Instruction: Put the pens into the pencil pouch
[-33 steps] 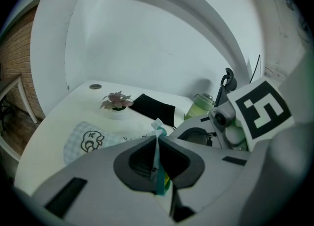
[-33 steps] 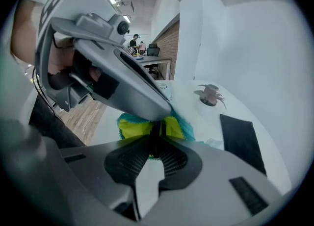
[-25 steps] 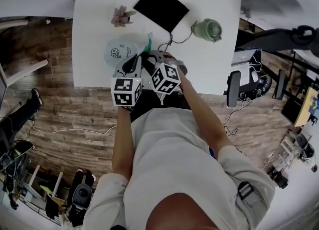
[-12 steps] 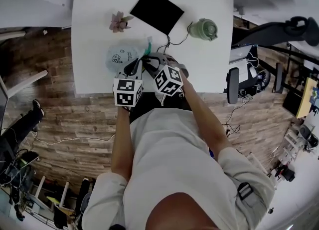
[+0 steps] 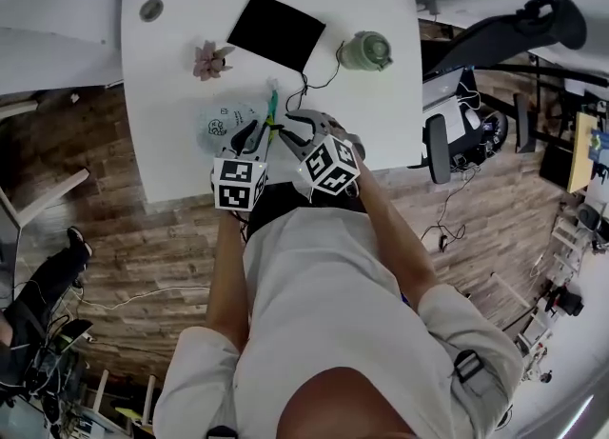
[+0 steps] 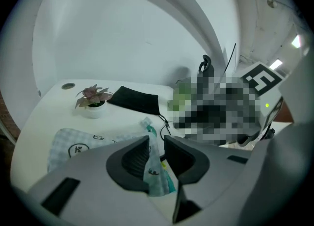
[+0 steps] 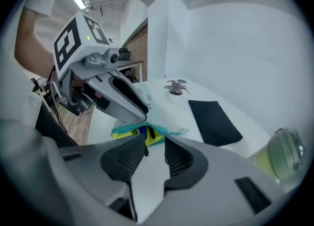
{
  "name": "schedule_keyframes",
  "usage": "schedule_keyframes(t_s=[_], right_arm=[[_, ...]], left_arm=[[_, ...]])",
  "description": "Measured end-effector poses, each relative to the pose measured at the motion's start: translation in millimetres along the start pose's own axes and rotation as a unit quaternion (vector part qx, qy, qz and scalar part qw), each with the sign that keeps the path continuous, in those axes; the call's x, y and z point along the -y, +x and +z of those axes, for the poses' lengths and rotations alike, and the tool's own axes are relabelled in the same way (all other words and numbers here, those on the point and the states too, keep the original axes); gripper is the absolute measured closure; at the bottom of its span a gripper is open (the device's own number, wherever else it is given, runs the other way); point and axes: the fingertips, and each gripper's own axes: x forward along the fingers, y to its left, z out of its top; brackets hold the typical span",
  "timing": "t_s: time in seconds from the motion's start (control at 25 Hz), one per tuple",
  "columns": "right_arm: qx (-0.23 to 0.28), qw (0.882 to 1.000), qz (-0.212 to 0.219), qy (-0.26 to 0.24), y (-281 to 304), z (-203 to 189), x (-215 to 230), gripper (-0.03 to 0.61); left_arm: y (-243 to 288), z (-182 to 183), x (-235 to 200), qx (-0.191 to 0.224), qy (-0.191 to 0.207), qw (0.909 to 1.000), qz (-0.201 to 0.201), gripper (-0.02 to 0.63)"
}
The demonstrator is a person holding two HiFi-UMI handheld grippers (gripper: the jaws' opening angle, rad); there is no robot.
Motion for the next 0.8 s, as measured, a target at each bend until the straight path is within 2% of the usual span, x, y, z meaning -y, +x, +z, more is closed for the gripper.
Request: schedule_keyframes(t_s=[0.24,0.44,0.6,0.8], right_arm=[[0.040,0.996,-0.056,0.050,-35.9,11.3,18.3,0.431],[0.087,0.989,-0.099,0.073,-70.5,27.8,32.8,0.412],[0.140,0.980,-0.122,0.072,-98.0,48.7,43.8,0.387],[0.201,0.965,-0.152,0.071,-134.6,71.7,59.4,0.352]], left_arm=[[-9.0,22.6,8.0,0.031,0.026,0.9991,-0.009,0.497],[-24.5,57.6,16.5,0.078,0.054,0.9954,-0.003,0.474],[-39.7,89.9,27.9,0.123,0.085,0.9887,0.007,0.454],[-65.0,128.5,43.9,0.175,0.125,0.9759,0.036,0.428]])
